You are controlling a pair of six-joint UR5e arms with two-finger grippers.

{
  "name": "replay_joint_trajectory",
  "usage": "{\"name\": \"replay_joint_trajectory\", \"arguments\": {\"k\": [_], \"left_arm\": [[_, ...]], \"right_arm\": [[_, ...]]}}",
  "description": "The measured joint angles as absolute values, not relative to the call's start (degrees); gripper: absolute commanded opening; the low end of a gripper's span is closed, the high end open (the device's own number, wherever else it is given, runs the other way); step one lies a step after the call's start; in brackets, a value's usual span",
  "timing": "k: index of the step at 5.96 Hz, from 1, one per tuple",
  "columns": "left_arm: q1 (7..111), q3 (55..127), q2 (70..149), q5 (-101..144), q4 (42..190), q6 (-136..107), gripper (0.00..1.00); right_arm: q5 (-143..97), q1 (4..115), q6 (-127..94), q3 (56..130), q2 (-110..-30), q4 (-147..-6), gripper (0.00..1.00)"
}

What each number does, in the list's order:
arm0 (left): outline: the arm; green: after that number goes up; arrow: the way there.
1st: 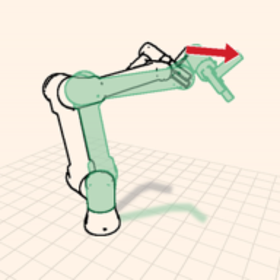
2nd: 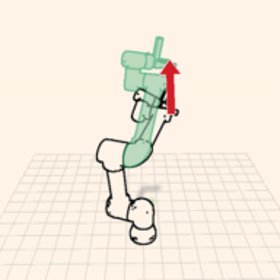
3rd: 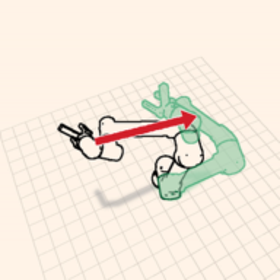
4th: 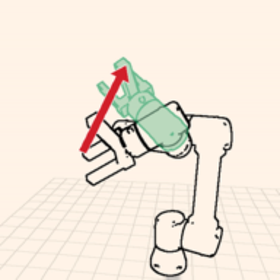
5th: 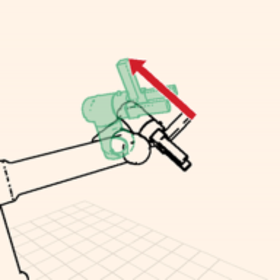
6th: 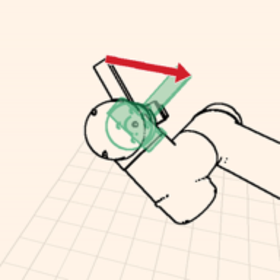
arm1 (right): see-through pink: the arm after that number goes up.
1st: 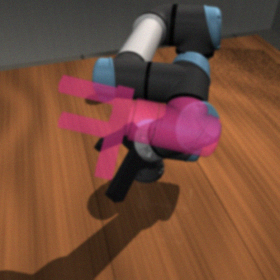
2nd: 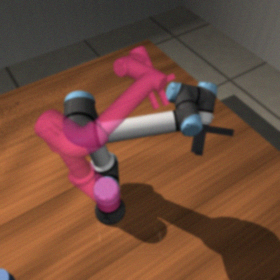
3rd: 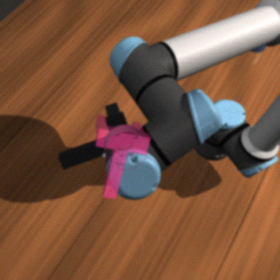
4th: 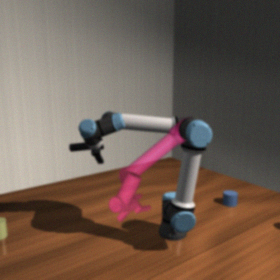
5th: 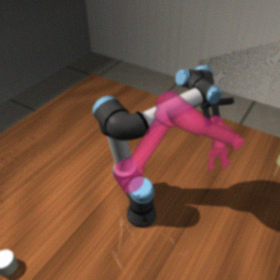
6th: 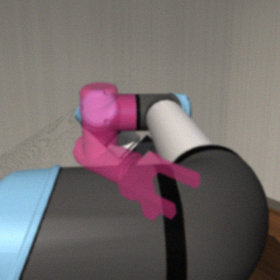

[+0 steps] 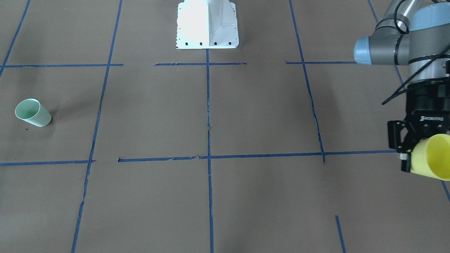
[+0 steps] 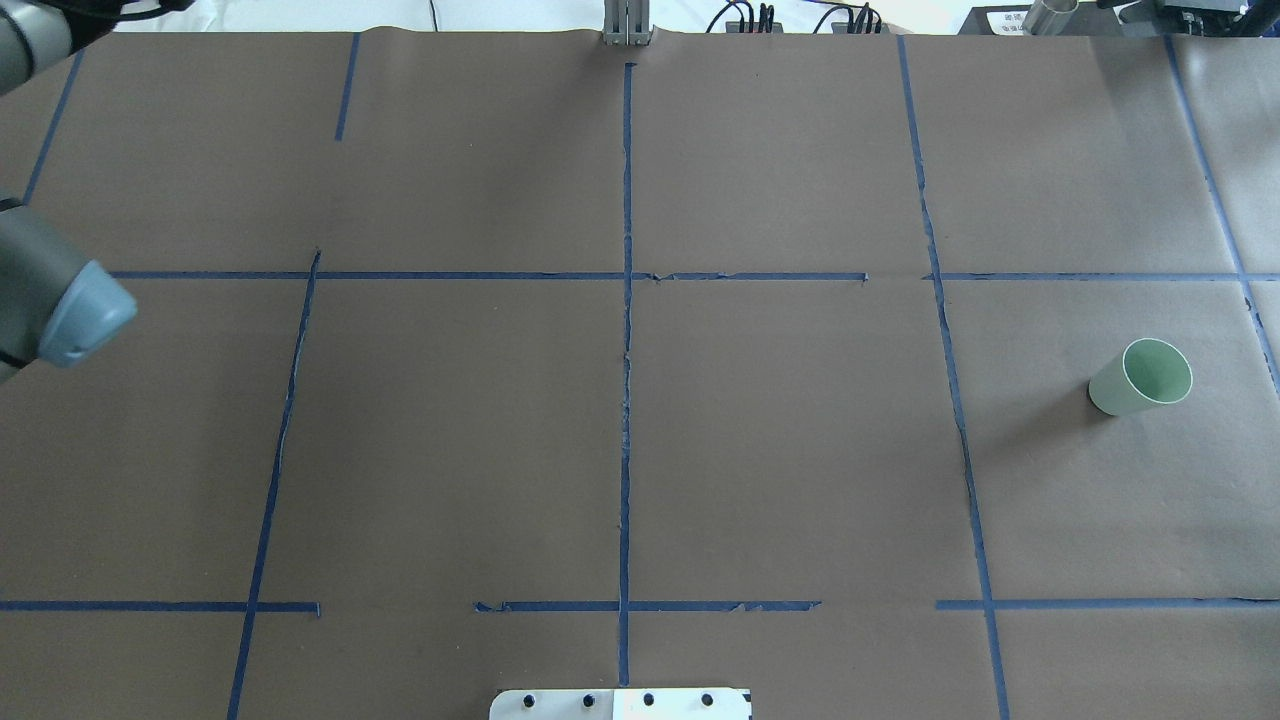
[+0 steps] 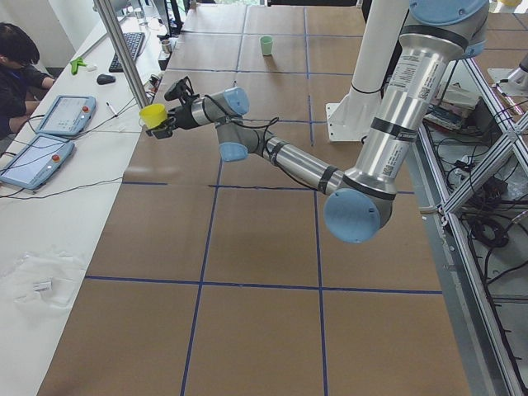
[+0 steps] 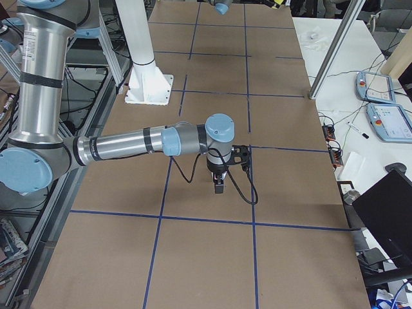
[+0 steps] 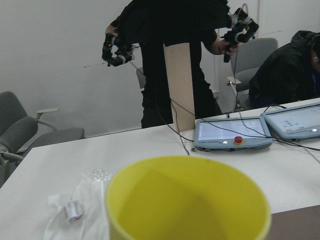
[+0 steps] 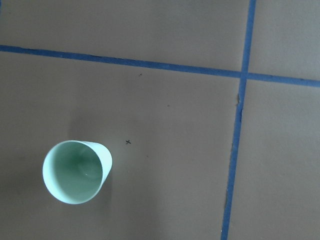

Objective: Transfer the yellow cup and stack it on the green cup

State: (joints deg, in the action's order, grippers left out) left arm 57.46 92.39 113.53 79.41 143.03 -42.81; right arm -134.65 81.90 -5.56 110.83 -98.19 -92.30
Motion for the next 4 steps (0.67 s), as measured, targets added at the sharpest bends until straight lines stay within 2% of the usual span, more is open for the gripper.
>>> {"name": "replay_joint_trajectory", "arguments": {"k": [4], "left_arm": [[41.6, 82.3, 130.0, 54.0, 135.4, -51.3, 0.44]], "right_arm": [[-135.8, 77.0, -12.1, 109.4, -87.2, -93.5, 1.00]]}}
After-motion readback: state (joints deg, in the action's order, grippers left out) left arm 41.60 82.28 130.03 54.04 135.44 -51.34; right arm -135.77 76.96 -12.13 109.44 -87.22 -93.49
